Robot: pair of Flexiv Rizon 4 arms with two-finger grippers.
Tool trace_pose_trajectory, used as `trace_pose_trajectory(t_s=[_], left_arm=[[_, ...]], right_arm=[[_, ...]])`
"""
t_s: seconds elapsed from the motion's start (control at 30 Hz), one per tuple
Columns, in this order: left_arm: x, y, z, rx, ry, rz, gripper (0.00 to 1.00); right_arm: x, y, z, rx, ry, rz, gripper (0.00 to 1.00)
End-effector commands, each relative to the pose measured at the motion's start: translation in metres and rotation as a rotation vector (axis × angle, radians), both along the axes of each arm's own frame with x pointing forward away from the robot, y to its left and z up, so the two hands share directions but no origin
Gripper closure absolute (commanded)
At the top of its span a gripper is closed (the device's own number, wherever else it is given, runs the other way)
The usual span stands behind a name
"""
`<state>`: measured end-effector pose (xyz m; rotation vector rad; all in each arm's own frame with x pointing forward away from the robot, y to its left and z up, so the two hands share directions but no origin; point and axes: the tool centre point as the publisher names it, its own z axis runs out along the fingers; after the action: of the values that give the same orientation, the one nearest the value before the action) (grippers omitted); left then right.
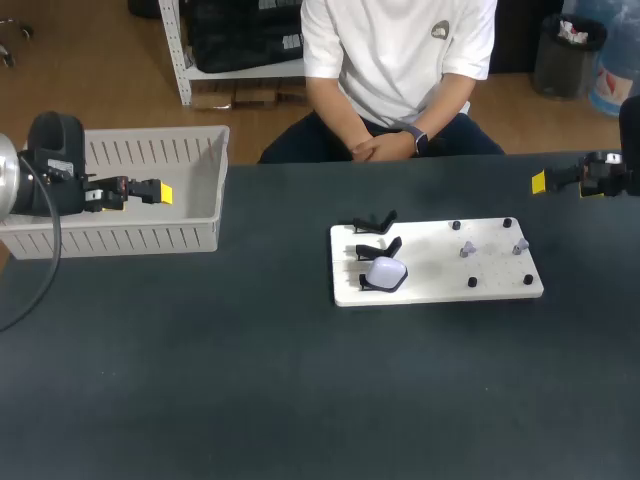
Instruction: Pick up each earbud case from the left stands, insert the matching earbuds, close the lid, and place the case in the box.
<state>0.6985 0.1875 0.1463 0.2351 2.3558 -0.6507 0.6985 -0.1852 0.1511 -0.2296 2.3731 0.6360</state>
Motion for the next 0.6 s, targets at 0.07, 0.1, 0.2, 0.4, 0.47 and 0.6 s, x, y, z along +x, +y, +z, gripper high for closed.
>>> trace_pose_trajectory(t_s=[0.07, 0.1, 0.2, 0.4, 0.47, 0.6], left_arm=[[0.001, -0.002, 0.003, 0.012, 0.012, 0.005, 0.0], [0.001, -0.002, 0.003, 0.012, 0.012, 0.005, 0.0], [0.001, -0.002, 0.003, 0.012, 0.012, 0.005, 0.0], [0.001, -0.006, 0.004, 0.038, -0.017, -0.056, 0.0], [-0.001, -0.009, 0.008, 0.012, -0.121, -0.142, 0.0], [-0.006, -0.016, 0.014, -0.033, -0.31, -0.314, 0.0]], right_arm=[[0.001, -0.001, -0.001, 0.002, 0.0, 0.003, 0.0], [0.001, -0.001, -0.001, 0.002, 0.0, 0.003, 0.0], [0.001, -0.001, -0.001, 0.002, 0.0, 0.003, 0.0], [0.001, -0.001, -0.001, 0.002, 0.0, 0.003, 0.0], [0.001, -0.001, -0.001, 0.002, 0.0, 0.003, 0.0], [0.001, -0.001, -0.001, 0.002, 0.0, 0.003, 0.0]])
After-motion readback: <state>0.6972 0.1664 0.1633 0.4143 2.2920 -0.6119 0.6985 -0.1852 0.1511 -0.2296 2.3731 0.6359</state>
